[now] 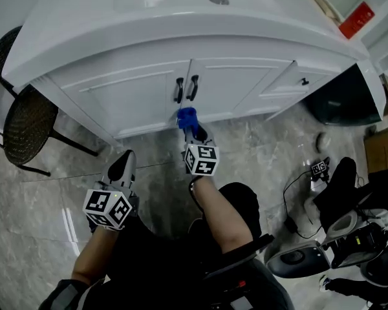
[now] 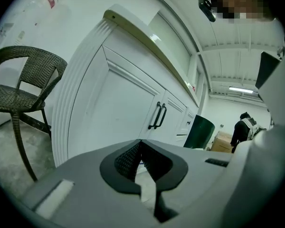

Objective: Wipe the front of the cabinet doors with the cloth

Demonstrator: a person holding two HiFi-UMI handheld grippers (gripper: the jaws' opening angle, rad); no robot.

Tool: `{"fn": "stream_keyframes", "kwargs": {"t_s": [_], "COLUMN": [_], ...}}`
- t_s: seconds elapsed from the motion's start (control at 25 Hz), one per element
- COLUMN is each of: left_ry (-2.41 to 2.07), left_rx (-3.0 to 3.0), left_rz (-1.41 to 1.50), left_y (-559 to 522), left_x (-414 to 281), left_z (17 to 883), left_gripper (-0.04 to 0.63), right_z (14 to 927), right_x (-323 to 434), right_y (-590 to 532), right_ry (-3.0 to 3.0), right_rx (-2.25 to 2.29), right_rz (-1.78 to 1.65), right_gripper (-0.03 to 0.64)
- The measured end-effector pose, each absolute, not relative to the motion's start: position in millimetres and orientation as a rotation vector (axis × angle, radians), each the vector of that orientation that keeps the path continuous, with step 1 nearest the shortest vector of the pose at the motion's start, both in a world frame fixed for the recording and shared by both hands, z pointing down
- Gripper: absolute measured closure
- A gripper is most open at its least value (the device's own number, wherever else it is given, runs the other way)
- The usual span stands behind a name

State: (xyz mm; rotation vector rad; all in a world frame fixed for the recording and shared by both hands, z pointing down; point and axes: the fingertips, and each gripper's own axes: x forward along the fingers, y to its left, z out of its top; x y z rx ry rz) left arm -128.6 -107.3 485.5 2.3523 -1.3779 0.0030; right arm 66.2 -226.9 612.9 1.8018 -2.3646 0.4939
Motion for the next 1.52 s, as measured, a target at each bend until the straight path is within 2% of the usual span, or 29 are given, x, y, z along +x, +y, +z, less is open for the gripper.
{"fn": "stream_keyframes", "kwargs": {"t_s": [0.16, 0.4, 0.6, 0.8, 1.0, 1.52], "left_ry": [-1.421, -1.544, -1.693, -1.799, -1.753, -1.446], "left_rx": [2.329, 2.249, 2.16, 2.072, 2.108, 2.303], "left_rz": [-0.002, 0.021, 0.058, 0.078, 0.082, 0.049], "left_y": [-106.7, -94.3, -74.1, -58.1, -61.5, -104.3], "left_x": [-138.7, -176.3, -222.5, -252.8, -238.7, -143.7], "left_z": [484.6, 486.0, 481.4, 486.2, 487.9, 494.1], "left_gripper": [0.592, 0.592, 0.592, 0.592, 0.592, 0.592], "right_z": [619.6, 632.4, 634.5, 640.6, 648.9, 669.4], "right_x": [18.6, -100.8, -197.7, -238.7, -193.6, 40.9], "right_y": [-212.9, -191.3, -175.3, -183.7, -209.3, -238.7], "right_ry": [-2.463, -2.634, -2.723, -2.753, -2.68, -2.342], "right_rx": [1.61, 1.227, 0.923, 0.85, 1.019, 1.615], "right_rz": [0.493, 0.477, 0.331, 0.278, 0.364, 0.518], "right_gripper": [0.568, 0.568, 0.568, 0.568, 0.568, 0.568]}}
